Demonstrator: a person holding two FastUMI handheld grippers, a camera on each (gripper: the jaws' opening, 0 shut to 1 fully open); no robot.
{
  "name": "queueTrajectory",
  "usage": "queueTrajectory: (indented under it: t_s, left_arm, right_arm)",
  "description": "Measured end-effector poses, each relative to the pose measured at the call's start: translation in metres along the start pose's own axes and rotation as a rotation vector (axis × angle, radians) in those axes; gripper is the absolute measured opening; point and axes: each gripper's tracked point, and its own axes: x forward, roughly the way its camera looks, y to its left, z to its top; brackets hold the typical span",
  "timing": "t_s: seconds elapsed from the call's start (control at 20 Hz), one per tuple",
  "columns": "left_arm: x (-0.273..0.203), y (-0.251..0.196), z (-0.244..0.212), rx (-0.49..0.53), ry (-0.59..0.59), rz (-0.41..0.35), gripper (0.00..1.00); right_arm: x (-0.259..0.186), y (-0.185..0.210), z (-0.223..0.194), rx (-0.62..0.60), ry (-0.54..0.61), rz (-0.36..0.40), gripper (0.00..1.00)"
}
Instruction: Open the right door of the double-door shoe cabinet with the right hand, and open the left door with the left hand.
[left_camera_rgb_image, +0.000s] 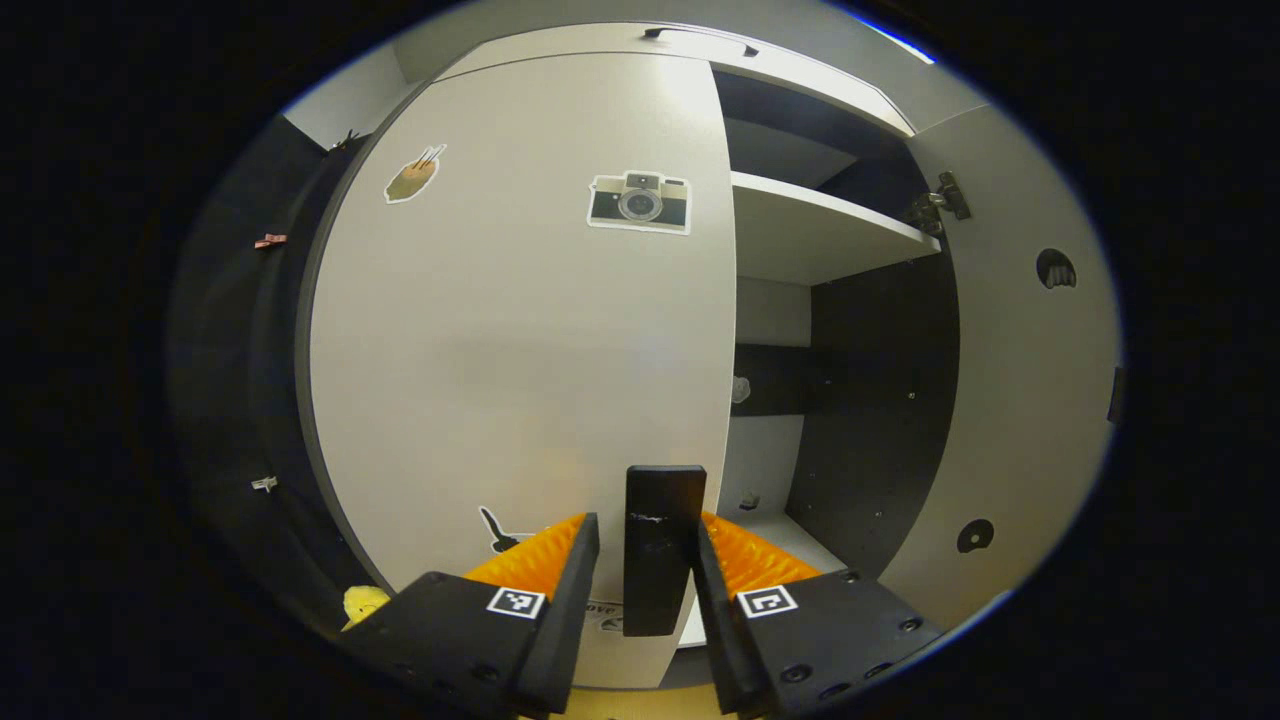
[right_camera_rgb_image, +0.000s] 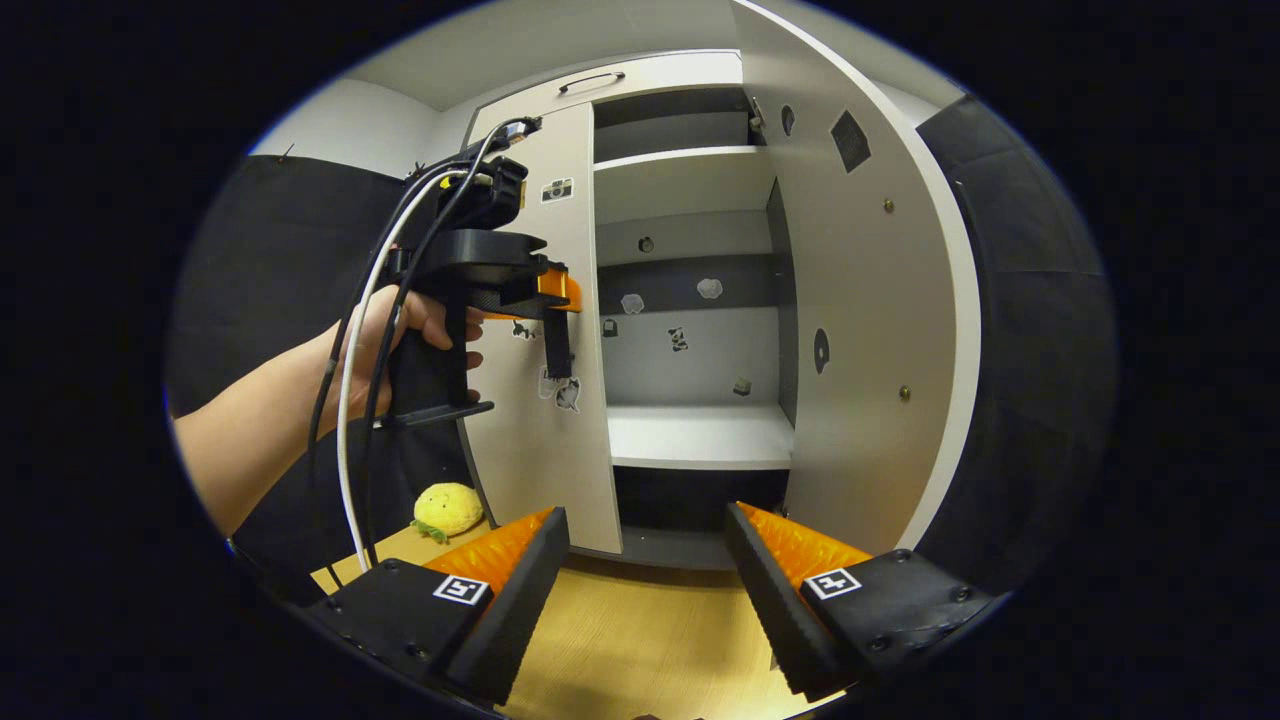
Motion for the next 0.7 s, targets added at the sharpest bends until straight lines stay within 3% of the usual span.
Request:
queueTrajectory:
  t_s: [0.15,0.35,0.6,0.7]
  left_arm:
    - [-0.0004,-0.0035,0.0008,0.0,-0.008,0.008,0.36]
    - [-0.0004,-0.0039,-0.0033,0.026,-0.005,0.001,0.32]
    - [-0.0027,-0.0033,-0.005,0.016,0.003,0.001,0.13]
    - [-0.008,-0.003,-0.005,0.01,-0.002,-0.009,0.13]
  right_arm:
    - [-0.0016,-0.0025,-0.0038,0.007,0.009,0.005,0.99]
    - [-0.0037,-0.007,-0.0065,0.027,0.02,0.002,0.98]
    - [-0.0059,-0.0079,-0.0103,0.027,0.036,-0.009,0.99]
    - [-0.0055,-0.0087,-0.0085,0.03,0.037,-0.016,0.99]
